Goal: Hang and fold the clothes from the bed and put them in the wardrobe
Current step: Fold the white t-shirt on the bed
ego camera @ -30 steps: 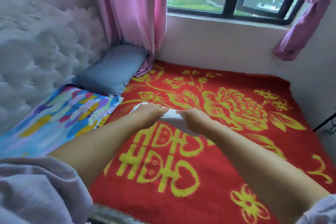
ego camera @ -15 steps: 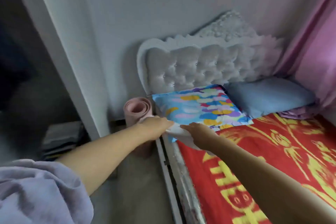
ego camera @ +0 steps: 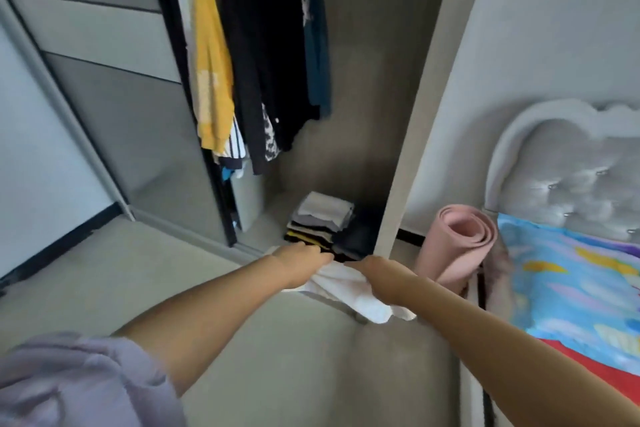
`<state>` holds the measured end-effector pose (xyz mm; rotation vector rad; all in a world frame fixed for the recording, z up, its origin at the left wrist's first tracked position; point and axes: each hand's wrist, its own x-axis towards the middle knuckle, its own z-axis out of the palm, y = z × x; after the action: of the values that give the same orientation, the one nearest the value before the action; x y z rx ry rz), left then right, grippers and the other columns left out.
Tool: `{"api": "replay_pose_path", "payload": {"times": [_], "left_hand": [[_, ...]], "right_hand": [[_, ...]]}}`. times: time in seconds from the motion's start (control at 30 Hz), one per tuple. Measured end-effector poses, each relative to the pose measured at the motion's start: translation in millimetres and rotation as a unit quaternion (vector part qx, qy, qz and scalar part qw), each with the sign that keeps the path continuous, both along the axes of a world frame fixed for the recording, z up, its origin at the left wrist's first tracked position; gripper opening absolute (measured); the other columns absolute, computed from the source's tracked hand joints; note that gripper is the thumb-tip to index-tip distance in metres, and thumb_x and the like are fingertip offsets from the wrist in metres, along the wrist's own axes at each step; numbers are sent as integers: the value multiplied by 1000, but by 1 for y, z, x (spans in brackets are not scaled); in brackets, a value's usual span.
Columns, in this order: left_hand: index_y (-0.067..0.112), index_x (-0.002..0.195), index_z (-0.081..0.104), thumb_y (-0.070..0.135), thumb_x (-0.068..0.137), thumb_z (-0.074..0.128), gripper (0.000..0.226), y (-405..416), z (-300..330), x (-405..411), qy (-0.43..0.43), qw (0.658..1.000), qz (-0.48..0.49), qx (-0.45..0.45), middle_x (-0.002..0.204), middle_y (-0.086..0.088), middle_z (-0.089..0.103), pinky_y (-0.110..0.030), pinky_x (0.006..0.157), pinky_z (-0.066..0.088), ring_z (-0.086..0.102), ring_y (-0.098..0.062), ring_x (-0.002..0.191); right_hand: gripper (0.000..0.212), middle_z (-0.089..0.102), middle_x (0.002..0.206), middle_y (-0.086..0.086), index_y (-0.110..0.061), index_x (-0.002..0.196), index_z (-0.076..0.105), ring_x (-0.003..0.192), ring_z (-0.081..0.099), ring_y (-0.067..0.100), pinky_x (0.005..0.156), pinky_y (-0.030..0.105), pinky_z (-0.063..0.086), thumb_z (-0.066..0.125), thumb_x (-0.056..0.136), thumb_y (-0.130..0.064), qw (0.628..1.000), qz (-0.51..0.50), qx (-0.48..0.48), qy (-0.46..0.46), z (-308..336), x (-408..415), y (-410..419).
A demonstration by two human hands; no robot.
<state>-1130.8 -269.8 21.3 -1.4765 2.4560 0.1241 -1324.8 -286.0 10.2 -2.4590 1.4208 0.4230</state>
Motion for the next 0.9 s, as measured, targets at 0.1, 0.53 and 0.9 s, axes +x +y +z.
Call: {"api": "replay_pose_path", "payload": {"times": [0.1,0.53,0.9], "left_hand": [[20,140,36,0,90,42,54,-25,-2,68,-5,1000,19,14,129,-12,49,-43,86,44,52,-38,115],[15,129,46,-5,91,36,44,-183,-20,155,-47,997,-18,66,124,-13,54,-35,73,38,56,-36,110],[11,136,47,1,96,41,43,-438,-111,141,3,984,-23,177,132,-17,53,-38,95,44,54,-34,116]], "right_hand": [[71,52,135,7,-37,149,28,113,57,29,79,29,44,42,91,2,999,18,1,-38,-7,66,-30],[60,61,121,4,-40,144,34,111,58,25,94,34,47,46,93,-12,998,11,45,-51,-40,156,-174],[60,54,138,7,-27,146,36,123,53,25,100,29,42,46,93,-1,991,-84,103,-25,-121,128,-401]]}}
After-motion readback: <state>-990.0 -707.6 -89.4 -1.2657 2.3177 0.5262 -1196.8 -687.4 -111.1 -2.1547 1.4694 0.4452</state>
